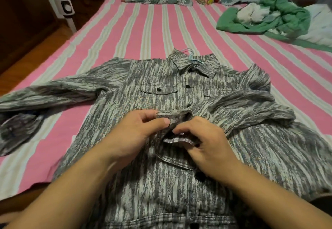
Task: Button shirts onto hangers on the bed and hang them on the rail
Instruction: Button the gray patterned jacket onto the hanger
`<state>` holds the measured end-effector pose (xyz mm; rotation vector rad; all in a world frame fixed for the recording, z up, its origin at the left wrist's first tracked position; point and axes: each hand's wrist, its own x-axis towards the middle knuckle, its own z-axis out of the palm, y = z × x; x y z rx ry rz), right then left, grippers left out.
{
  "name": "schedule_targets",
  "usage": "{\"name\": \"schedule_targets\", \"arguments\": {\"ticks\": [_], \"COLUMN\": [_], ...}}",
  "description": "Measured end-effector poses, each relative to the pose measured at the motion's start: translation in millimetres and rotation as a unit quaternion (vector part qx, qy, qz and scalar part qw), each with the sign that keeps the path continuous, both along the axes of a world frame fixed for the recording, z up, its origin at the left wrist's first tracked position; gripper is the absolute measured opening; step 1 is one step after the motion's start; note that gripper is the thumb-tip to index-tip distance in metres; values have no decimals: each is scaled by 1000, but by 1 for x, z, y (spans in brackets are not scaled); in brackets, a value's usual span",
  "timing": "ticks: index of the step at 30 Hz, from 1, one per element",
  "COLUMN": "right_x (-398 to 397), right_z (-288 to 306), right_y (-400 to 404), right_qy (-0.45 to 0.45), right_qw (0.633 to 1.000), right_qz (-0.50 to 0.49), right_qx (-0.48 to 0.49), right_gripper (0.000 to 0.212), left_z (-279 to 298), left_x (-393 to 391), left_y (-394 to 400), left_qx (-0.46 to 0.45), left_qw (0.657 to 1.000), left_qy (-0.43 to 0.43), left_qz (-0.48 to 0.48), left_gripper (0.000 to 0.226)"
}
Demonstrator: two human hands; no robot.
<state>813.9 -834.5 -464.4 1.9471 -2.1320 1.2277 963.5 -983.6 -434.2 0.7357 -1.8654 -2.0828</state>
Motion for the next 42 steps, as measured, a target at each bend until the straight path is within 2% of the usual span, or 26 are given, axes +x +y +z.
{"name": "schedule_targets", "arguments": {"ticks": [1,3,4,5,8,11,14,20,24,26,30,35,38,42], "right_x": [1,3,4,5,3,1,0,1,1,0,-1,-5,-7,-7], "right_z": [1,2,3,4,3,0,-2,2,4,4,5,7,8,12], "right_y": [0,1,0,0,1,0,-1,-1,-2,-1,-1,0,0,-1], "right_qy": [-5,-6,-1,4,3,24,60,-9,1,23,24,20,17,21], "right_qw": [1000,999,999,998,998,997,996,999,1000,1000,1000,999,998,998], "right_qz": [5,18,24,31,45,58,45,15,14,15,12,28,33,16], "right_qx": [-11,-34,-42,-46,-46,-44,-38,-41,-15,-7,-15,20,52,51], "right_gripper": [32,21,18,19,17,12,20,17,42,43,27,32,35,26], "left_z": [-2,-5,-6,-7,-7,-2,1,10,12,12,9,7,2,-4], "left_x": [-1,-2,-2,-2,2,6,5,9,10,10,7,7,6,3], "left_y": [0,0,0,0,-3,-5,-5,-11,-15,-13,-7,4,6,8], "left_qx": [-75,-240,-284,-285,-187,-135,-136,-143,-149,-147,-181,-243,-200,-110], "left_qw": [997,969,956,955,977,982,981,974,970,971,972,966,977,993], "left_qy": [-18,-61,-76,-80,-62,-69,-68,-71,-81,-81,-74,-55,-50,-27], "left_qz": [11,15,4,-16,-81,-111,-118,-161,-174,-171,-130,-75,-57,-35], "left_gripper": [16,14,14,14,15,17,17,20,14,14,7,7,6,9]}}
